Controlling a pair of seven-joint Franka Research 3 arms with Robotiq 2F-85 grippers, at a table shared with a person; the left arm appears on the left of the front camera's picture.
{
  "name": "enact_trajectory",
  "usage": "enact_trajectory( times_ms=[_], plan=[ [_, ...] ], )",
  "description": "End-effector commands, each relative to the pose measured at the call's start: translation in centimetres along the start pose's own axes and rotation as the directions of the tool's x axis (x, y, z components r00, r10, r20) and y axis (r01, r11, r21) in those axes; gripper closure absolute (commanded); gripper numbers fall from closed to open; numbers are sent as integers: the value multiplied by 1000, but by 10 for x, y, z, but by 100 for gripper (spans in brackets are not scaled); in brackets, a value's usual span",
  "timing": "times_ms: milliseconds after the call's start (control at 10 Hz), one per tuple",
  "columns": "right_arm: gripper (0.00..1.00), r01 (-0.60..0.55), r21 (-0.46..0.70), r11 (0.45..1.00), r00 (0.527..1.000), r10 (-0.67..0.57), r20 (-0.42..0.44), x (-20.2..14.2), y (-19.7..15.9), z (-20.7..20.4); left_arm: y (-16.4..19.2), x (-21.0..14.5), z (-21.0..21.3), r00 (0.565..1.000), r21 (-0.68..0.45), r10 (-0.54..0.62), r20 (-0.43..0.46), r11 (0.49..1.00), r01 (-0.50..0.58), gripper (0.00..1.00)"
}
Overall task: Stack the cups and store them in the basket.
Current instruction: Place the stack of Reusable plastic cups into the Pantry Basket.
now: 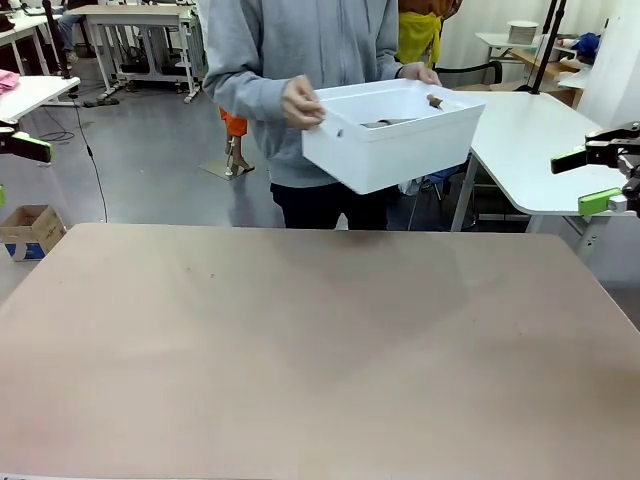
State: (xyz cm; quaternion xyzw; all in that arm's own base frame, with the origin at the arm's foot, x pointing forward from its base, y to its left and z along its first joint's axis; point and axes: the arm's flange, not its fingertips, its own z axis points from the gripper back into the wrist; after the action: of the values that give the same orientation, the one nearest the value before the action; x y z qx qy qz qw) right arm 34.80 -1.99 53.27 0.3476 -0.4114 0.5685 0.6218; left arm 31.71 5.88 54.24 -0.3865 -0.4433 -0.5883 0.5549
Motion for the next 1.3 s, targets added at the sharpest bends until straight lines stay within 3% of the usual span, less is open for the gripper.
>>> enact_trajectory(
  times_ms=[0,1200],
  plan=[
    [0,22,-4,1000,1000,-22,21,6,0,1,0,2,0,1000,-1,6,13,1000,-6,0],
    [0,22,-4,1000,1000,-22,21,6,0,1,0,2,0,1000,-1,6,13,1000,-6,0]
  ],
)
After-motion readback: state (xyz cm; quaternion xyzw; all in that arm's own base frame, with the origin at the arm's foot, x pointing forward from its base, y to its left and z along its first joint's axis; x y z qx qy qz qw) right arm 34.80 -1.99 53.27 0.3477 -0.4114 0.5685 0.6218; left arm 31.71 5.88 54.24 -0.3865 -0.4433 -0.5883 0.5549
